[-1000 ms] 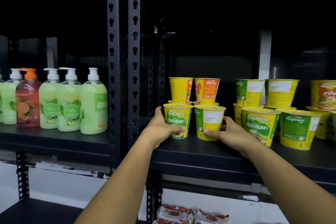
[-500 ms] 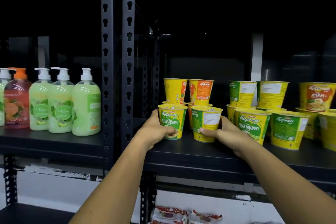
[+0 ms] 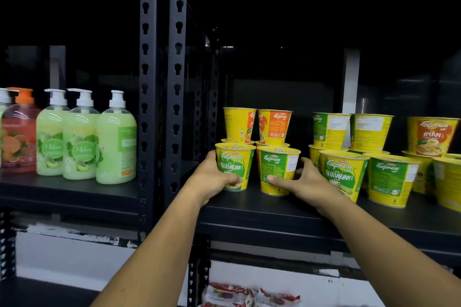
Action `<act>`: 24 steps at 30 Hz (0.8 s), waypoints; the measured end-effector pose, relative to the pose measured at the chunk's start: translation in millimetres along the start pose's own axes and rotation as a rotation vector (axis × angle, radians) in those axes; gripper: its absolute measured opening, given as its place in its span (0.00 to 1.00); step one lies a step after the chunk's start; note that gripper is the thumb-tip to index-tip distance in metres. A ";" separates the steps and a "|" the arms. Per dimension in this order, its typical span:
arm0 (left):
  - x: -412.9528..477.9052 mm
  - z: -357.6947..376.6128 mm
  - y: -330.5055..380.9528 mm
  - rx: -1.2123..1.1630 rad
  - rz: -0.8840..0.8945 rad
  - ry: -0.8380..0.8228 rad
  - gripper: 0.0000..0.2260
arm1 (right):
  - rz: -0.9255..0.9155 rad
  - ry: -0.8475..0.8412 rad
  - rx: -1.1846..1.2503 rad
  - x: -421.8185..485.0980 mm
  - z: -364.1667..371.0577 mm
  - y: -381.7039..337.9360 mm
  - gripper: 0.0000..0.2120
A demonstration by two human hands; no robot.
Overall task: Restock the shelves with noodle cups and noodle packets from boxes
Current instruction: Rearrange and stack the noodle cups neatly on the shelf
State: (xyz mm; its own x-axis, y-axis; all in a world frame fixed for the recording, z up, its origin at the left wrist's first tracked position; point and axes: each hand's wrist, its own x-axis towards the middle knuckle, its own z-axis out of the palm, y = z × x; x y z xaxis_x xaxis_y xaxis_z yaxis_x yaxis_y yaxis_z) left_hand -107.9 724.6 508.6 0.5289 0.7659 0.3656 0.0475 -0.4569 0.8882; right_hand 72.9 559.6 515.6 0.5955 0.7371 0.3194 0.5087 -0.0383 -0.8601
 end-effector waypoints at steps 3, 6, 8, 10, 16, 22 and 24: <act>-1.0 -0.2 1.1 0.004 0.002 0.001 0.31 | -0.005 -0.006 0.029 -0.9 -1.5 0.3 0.58; -2.2 -0.5 3.7 0.004 0.002 0.008 0.33 | 0.031 -0.066 0.170 -3.4 -9.3 1.1 0.52; -2.9 -0.6 4.0 0.000 0.006 0.006 0.34 | 0.052 -0.098 0.223 -3.3 -11.0 0.5 0.49; -3.0 -0.7 3.8 0.002 0.006 0.003 0.34 | 0.035 -0.086 0.182 -1.1 -6.8 -0.3 0.53; -1.9 -1.4 2.6 -0.006 0.009 0.003 0.33 | 0.006 -0.043 0.075 2.6 -1.7 1.3 0.57; 0.5 -1.7 0.3 -0.053 0.003 0.011 0.34 | 0.035 -0.089 0.132 1.1 -3.8 0.6 0.58; 0.3 -1.5 0.4 -0.058 0.006 0.011 0.34 | 0.023 -0.069 0.023 1.9 0.2 0.6 0.62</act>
State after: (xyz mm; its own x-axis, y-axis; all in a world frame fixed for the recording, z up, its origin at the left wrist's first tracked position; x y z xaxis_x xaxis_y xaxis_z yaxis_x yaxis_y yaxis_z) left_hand -109.1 725.3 509.5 0.5196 0.7682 0.3740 -0.0054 -0.4348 0.9005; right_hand 74.2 561.0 515.6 0.5620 0.7810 0.2724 0.4807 -0.0404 -0.8759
